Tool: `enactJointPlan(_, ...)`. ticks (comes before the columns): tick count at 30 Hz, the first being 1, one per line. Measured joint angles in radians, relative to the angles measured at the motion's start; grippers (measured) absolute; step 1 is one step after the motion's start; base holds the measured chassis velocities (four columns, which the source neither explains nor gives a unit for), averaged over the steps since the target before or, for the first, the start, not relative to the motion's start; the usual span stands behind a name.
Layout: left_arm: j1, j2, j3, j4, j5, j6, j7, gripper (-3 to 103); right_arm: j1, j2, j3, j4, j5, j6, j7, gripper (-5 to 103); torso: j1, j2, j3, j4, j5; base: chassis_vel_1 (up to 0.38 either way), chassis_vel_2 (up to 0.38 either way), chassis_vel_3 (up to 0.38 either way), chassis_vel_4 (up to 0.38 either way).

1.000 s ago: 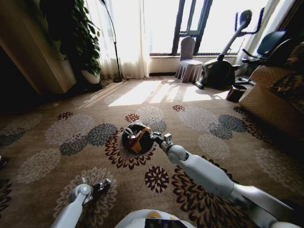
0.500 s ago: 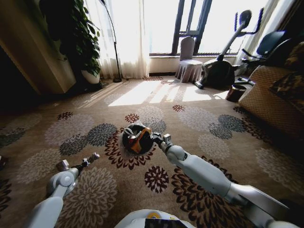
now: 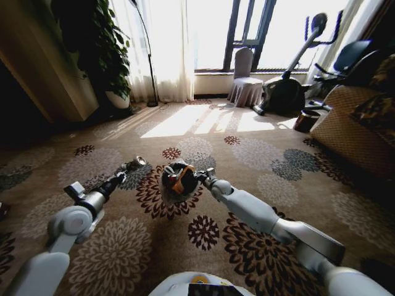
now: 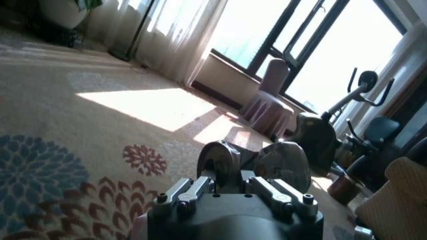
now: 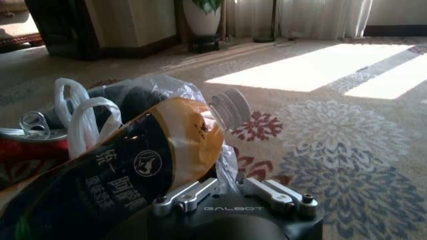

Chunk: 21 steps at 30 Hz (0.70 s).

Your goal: Pick up the trash from the ground and place it into the trash bin.

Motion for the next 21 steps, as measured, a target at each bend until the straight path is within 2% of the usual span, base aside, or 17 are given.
enactJointPlan(2,-0.009,0.001,0.021,0.009,0.028,-0.01,0.017,19,0.006,0.009,-0.001,-0.009,0.009,-0.008,-0.002,0,0.0,0.0,0.0,0.0,-0.0002,0.0,0.0,0.0,0.0)
enactJointPlan(4,-0.044,-0.001,0.095,0.053,0.166,-0.055,0.084,19,0.029,0.03,-0.02,-0.023,0.047,-0.042,-0.008,0,0.0,0.0,0.0,0.0002,-0.0001,0.0,0.0,0.0,0.0)
enactJointPlan(7,-0.056,-0.002,0.122,0.071,0.224,-0.076,0.111,19,0.035,0.028,-0.038,-0.022,0.057,-0.054,-0.015,0,0.0,0.0,0.0,0.0001,0.0,0.0,0.0,0.0,0.0)
enactJointPlan(9,-0.071,-0.003,0.162,0.103,0.314,-0.126,0.149,19,0.036,0.026,-0.048,-0.02,0.064,-0.08,-0.021,0,0.0,0.0,0.0,-0.0005,-0.0002,0.0,0.0,0.0,0.0)
enactJointPlan(13,-0.1,0.005,0.216,0.127,0.36,-0.155,0.164,19,0.01,0.007,-0.045,0.026,0.067,-0.108,-0.021,0,0.0,0.0,0.0,-0.0005,0.0004,0.0,0.0,0.0,0.0)
enactJointPlan(21,-0.108,0.042,0.281,0.14,0.374,-0.152,0.152,19,-0.027,-0.027,-0.034,0.121,0.077,-0.12,0.007,0,0.0,0.0,0.0,-0.0004,0.0001,0.0,0.0,0.0,0.0)
